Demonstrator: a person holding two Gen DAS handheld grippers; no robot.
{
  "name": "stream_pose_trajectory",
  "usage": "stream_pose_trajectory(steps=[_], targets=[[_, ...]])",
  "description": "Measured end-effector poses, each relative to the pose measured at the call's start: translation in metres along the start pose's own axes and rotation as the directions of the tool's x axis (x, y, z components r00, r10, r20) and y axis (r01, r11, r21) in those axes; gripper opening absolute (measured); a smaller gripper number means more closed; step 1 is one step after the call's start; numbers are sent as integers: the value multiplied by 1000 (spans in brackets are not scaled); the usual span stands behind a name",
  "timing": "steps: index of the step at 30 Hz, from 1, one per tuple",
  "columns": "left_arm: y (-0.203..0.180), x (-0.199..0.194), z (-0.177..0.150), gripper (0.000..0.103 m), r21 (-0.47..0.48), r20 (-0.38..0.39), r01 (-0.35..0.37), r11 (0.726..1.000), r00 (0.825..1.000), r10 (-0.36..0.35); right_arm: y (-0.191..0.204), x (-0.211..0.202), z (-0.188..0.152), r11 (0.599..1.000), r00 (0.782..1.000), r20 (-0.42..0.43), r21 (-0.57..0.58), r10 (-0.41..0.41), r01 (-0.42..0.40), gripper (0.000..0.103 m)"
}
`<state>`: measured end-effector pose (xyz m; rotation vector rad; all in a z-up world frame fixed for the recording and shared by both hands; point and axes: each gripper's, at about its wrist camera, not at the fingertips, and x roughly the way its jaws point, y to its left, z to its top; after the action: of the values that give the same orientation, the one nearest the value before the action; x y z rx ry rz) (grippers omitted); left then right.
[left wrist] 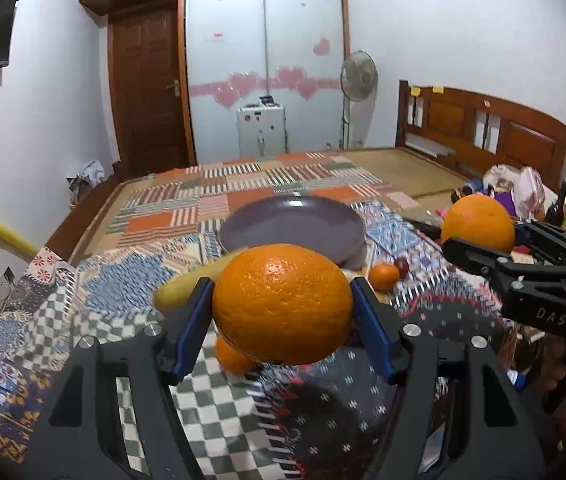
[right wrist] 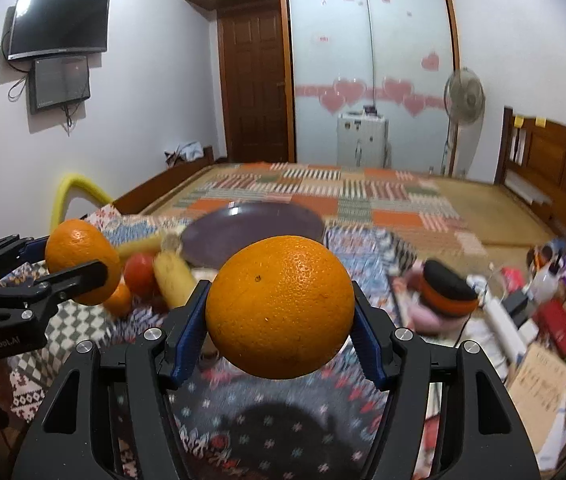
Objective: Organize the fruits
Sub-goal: 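Carry the orange with the right tool onto the purple plate while the left tool carries another orange there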
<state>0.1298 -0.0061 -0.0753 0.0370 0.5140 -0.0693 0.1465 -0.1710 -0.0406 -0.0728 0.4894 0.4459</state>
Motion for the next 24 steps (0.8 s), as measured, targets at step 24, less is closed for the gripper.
stream_pose_trajectory(steps=[24], targets=[[31,57,73,68,-37,2,-9,999,1000,9,3,53,54,997,995,86,-61,-42,47,61]])
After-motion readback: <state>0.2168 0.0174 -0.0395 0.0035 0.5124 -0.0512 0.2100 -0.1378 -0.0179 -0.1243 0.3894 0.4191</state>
